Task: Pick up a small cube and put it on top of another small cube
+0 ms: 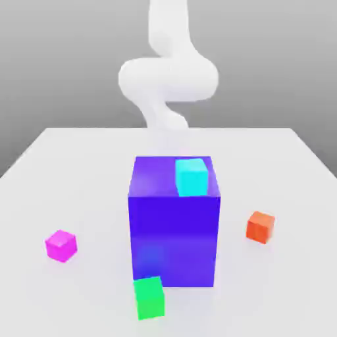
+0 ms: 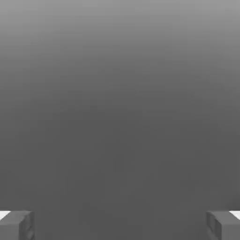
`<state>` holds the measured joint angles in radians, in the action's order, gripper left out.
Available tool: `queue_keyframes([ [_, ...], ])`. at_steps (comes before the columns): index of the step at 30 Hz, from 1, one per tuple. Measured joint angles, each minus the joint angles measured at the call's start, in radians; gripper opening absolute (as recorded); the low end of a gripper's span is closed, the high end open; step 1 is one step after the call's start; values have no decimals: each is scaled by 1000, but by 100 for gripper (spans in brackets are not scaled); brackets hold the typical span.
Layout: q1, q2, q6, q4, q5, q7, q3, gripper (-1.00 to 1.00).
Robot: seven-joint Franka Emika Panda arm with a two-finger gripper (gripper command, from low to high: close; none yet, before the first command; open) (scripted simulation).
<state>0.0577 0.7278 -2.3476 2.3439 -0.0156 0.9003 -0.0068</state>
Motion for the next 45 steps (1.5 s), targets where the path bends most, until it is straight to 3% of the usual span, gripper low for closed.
queue_keyframes([
  [14,310,-407,-267,247,-51,591,-26,0],
  [26,555,-748,-496,455,-11,1149,-104,0],
  [33,597,-994,-691,428,-81,1136,-37,0],
  [34,607,-1020,-711,423,-86,1132,-26,-100],
  [40,612,-1032,-724,421,-88,1131,-20,-100],
  [45,577,-898,-616,446,-39,1167,-67,-100],
])
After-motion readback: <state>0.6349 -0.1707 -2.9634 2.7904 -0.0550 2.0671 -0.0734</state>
